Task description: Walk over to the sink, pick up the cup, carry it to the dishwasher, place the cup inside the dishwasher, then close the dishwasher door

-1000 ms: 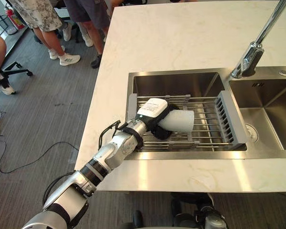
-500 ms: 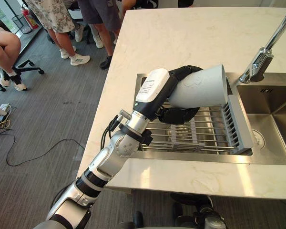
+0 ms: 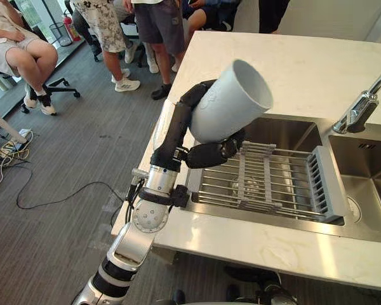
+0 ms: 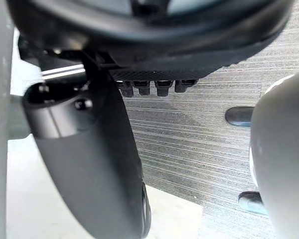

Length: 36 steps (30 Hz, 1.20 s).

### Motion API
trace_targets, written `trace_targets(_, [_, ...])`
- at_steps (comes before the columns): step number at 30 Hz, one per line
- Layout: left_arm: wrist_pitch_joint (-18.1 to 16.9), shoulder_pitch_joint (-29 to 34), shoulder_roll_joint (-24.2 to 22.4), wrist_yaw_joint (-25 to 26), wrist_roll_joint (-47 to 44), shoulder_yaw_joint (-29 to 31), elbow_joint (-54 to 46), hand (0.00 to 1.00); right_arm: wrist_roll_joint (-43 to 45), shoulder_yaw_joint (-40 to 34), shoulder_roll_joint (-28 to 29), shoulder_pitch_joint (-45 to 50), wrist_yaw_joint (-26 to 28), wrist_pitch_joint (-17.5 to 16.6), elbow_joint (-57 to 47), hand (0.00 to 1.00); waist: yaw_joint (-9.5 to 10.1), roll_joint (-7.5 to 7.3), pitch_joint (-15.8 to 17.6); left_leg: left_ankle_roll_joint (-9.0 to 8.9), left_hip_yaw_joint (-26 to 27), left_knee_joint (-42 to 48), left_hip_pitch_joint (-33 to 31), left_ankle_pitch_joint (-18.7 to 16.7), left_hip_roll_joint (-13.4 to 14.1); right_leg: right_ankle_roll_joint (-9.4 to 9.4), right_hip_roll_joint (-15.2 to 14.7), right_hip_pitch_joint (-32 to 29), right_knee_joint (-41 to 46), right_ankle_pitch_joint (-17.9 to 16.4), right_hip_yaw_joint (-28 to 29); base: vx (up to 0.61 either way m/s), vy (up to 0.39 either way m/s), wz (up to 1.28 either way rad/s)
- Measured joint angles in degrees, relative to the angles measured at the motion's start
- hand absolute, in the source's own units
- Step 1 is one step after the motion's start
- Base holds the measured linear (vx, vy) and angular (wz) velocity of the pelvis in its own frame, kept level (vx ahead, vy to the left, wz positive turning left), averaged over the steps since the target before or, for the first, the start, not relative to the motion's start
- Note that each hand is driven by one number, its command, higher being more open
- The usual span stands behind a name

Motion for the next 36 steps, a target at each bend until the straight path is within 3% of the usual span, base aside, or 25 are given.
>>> trace_targets(14, [-0.6,12.3,-3.5,-0.3,-11.0,3.9,-3.8,0.0,0.1,1.3,0.8,1.1,-0.1,0.1,0.1,1.0,2.36,-1.72,-2.3,-0.32,-2.2,0.0,-1.3,0.8,0.0,-0.16,0.1,-0.2,0.0,-0.2,-2.2,-0.03,-0.004,0.09])
trace_targets(20, [-1.1,15.8,-4.2,-0.3,-14.6,4.8,-4.6,0.0,-0.1,3.5,2.0,-0.2,-0.3,0.5,0.2,1.0,4.36,-2.56,-2.7,-0.44,1.1,0.3,-1.3,0.4,0.7,-0.28,0.4,-2.8,2.2,-0.2,1.4,-0.02,0.02,-0.3])
trace_targets(25, [-1.1,16.0,-4.4,0.0,-15.0,4.3,-4.6,0.0,-0.6,4.9,2.8,-2.0,-0.4,0.9,-0.1,1.0,3.96,-2.25,-0.9,0.21,1.5,5.7,-3.0,-1.9,1.6,-0.9,0.6,-7.2,13.6,-2.7,7.3,-0.1,0.049,-0.04])
trace_targets(27, [-1.2,16.0,-4.5,0.2,-15.0,3.4,-4.6,0.0,-0.7,5.6,2.7,-2.4,-0.9,1.3,-0.1,1.0,3.86,-2.23,-0.4,0.75,-2.0,7.3,-4.2,-1.8,0.6,-1.21,-0.1,-10.0,26.0,-8.4,12.8,-0.1,0.047,0.82])
trace_targets(30, [-1.3,16.2,-5.2,0.9,-15.0,3.7,-5.8,0.0,-1.1,7.3,2.8,-2.3,-1.2,1.7,-1.7,1.0,5.79,-3.02,-0.9,-0.59,-7.5,9.8,-7.6,-0.8,-1.3,-0.51,-0.2,-9.8,34.4,-13.7,17.2,-0.06,-0.11,1.04])
trace_targets(34, [-1.5,16.2,-7.9,1.5,-15.0,2.3,-8.9,0.0,-1.1,7.8,2.7,-2.9,-1.8,1.9,-6.3,1.0,8.86,-2.44,-0.7,-3.89,-14.0,11.0,-13.9,1.8,-1.9,-0.75,1.0,-7.6,24.2,-16.6,15.4,-0.12,-0.228,1.01])
trace_targets(35, [-2.0,16.2,-9.1,1.6,-15.0,0.5,-9.4,0.0,-1.1,7.7,2.4,-4.3,-2.2,1.8,-7.4,1.0,9.16,-0.71,0.4,-5.58,-17.2,10.6,-15.6,3.5,-0.5,-2.35,3.0,-7.1,22.0,-15.6,12.0,-0.24,-0.287,1.13])
trace_targets(36, [-1.9,16.2,-9.1,1.6,-15.1,-1.4,-9.4,0.0,-1.0,7.7,2.3,-5.3,-2.6,1.8,-7.3,1.0,9.11,-0.07,0.8,-6.53,-18.2,9.0,-15.8,5.6,0.7,-3.38,3.9,-6.9,21.7,-15.1,9.3,-0.21,-0.222,1.16])
